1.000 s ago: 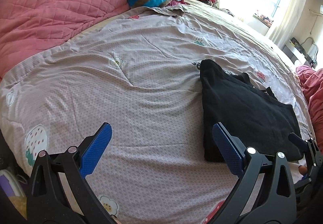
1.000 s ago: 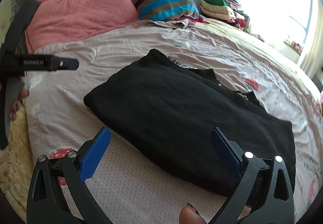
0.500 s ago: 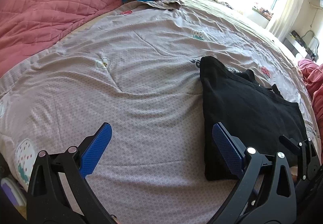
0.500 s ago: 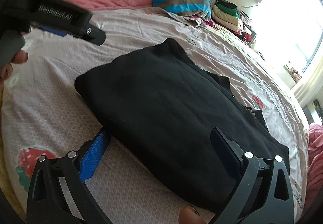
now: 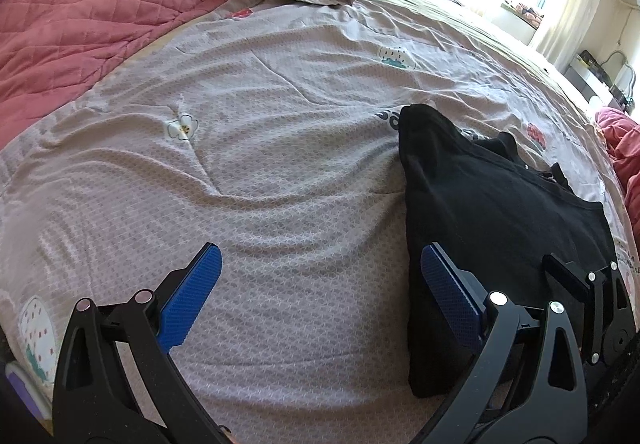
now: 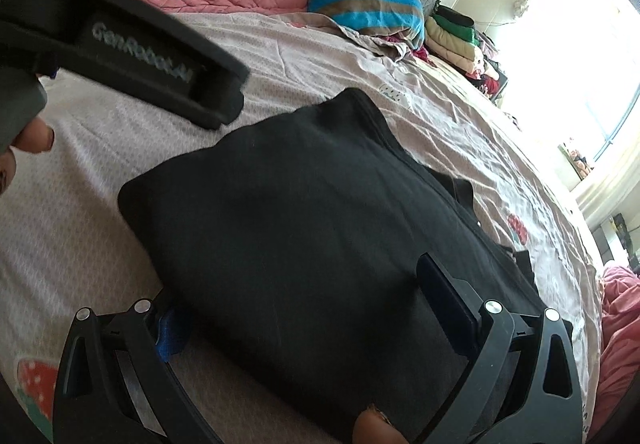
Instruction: Fold small clothes
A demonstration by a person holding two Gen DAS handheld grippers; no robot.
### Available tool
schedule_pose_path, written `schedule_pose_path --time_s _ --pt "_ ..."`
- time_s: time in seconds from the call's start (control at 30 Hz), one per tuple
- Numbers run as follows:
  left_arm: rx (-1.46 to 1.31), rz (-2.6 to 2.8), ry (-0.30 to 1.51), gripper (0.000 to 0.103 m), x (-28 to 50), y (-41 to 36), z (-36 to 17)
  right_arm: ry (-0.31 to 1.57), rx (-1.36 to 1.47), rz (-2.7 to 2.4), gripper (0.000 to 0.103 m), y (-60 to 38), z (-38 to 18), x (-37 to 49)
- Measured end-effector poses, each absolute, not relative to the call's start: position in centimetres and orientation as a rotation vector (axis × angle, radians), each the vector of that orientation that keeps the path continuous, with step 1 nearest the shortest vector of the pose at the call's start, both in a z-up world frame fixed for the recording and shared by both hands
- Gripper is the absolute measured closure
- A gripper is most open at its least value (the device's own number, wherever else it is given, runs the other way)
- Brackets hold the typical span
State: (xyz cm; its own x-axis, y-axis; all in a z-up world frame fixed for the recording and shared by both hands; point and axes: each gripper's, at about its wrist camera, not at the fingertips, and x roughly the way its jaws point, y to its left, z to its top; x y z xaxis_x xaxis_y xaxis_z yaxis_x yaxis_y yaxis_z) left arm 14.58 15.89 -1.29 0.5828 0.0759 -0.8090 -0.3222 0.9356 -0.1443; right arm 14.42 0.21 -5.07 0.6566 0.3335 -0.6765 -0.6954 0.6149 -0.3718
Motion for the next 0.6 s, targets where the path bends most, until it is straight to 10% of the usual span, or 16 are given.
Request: schedule_pose_path --time_s 0.23,0.43,0.6 --pt "-0.319 0.227 0.932 0.010 16.0 15.9 -1.5 0.519 -0.664 0.623 0.013 0.2 -4.4 13.9" --pt "-0.339 0.194 0.943 0.010 17.8 15.5 -1.2 0.445 -0.641 0.694 0.084 -0.9 -3.2 12.5" --pt "-0.347 0.157 0.959 0.010 19.2 14.6 -0.6 0.421 -0.626 0.679 0.093 -1.7 -2.6 12.1"
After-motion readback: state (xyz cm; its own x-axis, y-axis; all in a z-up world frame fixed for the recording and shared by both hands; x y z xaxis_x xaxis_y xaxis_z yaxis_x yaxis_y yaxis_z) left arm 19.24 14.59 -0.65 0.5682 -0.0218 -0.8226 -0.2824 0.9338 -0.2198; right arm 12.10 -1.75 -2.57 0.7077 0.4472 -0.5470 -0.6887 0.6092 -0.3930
